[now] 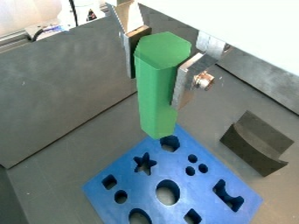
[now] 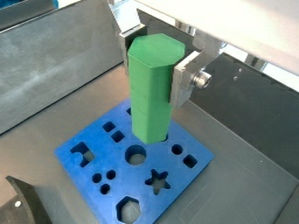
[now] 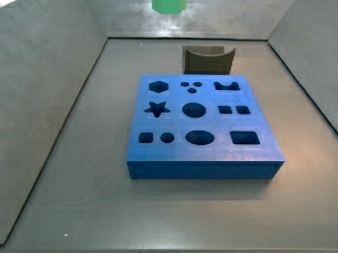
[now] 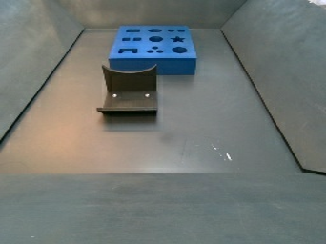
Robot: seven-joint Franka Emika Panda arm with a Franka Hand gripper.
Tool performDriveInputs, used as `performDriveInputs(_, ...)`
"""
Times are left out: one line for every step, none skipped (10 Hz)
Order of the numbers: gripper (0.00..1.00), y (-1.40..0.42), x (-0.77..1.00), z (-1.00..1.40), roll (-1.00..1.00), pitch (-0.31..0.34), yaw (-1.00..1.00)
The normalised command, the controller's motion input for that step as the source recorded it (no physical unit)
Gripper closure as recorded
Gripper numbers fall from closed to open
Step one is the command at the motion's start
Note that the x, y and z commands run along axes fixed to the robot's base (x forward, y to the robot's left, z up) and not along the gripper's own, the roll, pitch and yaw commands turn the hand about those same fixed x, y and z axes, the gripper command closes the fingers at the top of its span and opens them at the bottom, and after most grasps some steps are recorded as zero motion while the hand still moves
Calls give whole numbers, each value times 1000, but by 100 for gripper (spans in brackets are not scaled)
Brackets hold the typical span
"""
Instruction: Insert the hexagon object.
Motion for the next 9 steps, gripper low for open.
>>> performDriveInputs(100, 120, 89, -431, -104, 0, -774)
performDriveInputs(100, 57, 0, -700, -96, 24, -874)
performDriveInputs(100, 114, 0, -794, -97, 66, -831)
performDriveInputs(100, 194, 0, -800, -114, 53, -740)
performDriveInputs(100, 263, 0, -814, -123, 54, -669)
performDriveInputs(100, 371, 0, -817, -150, 44, -537)
performDriveInputs(100, 697, 0, -777, -186, 0, -174)
performDriveInputs(100, 729, 0, -803, -171, 0, -151)
performDriveInputs(100, 671, 0, -769, -196, 0, -206)
